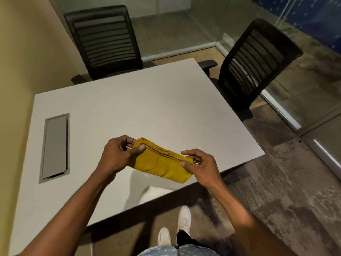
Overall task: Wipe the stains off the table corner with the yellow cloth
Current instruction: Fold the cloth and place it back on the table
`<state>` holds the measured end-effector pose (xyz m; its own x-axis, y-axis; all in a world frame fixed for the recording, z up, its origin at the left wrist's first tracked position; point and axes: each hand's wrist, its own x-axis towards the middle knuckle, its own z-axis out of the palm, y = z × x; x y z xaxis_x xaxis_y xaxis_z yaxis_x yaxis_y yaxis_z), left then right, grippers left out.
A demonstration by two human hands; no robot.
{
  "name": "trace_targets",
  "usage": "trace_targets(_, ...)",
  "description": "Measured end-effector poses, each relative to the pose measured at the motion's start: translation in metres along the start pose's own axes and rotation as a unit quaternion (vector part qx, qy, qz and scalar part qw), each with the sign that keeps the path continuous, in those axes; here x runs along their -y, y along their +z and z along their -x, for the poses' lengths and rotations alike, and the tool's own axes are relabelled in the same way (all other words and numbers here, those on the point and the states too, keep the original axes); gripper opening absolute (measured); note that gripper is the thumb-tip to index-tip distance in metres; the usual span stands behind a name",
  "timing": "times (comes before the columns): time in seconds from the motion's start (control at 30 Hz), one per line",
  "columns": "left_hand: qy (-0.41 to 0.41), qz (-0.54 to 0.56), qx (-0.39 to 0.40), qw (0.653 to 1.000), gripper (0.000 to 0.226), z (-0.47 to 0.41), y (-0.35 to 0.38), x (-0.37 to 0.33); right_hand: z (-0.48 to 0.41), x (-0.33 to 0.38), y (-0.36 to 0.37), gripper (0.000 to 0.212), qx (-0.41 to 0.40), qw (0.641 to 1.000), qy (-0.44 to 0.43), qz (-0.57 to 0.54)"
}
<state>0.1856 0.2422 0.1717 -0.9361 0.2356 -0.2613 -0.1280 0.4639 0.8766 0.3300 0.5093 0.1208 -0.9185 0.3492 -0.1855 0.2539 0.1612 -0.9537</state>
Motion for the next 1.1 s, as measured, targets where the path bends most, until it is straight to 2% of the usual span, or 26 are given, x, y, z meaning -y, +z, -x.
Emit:
trace_targets(0.17, -0.049, 0.038, -0.054, 0.997, 0.022, -0.007, 0.006, 0.005, -0.038, 0.004, -0.002, 0.021, 0.017, 0.999, -0.028, 0.010)
trace_targets(0.3, -0.087, 0.050, -0.109, 0.989, 0.019, -0.012, 0.015, 0.011, -0.064, 0.005, 0.000, 0.022, 0.052, 0.997, -0.041, 0.035)
trace_targets(0.47, -0.132, 0.055, -0.163, 0.976, 0.023, -0.010, 0.017, 0.026, -0.086, 0.009, 0.008, 0.041, 0.099, 0.995, -0.018, 0.019)
trace_targets(0.6, -0.155, 0.058, -0.178, 0.970, 0.023, -0.009, 0.009, 0.042, -0.100, 0.010, 0.020, 0.057, 0.134, 0.991, -0.001, 0.015)
trace_targets(0.7, -0.169, 0.060, -0.179, 0.967, 0.021, -0.015, -0.003, 0.053, -0.110, 0.010, 0.036, 0.061, 0.152, 0.988, 0.005, 0.024)
trace_targets(0.83, -0.182, 0.060, -0.162, 0.968, 0.030, -0.028, -0.024, 0.070, -0.125, 0.012, 0.066, 0.055, 0.132, 0.990, 0.006, 0.047)
trace_targets(1.0, -0.185, 0.065, -0.183, 0.963, 0.031, -0.057, -0.055, 0.091, -0.151, 0.023, 0.111, 0.047, 0.097, 0.992, -0.011, 0.078)
trace_targets(1.1, -0.197, 0.061, -0.204, 0.957, 0.040, -0.081, -0.076, 0.102, -0.171, 0.033, 0.144, 0.042, 0.081, 0.993, -0.022, 0.085)
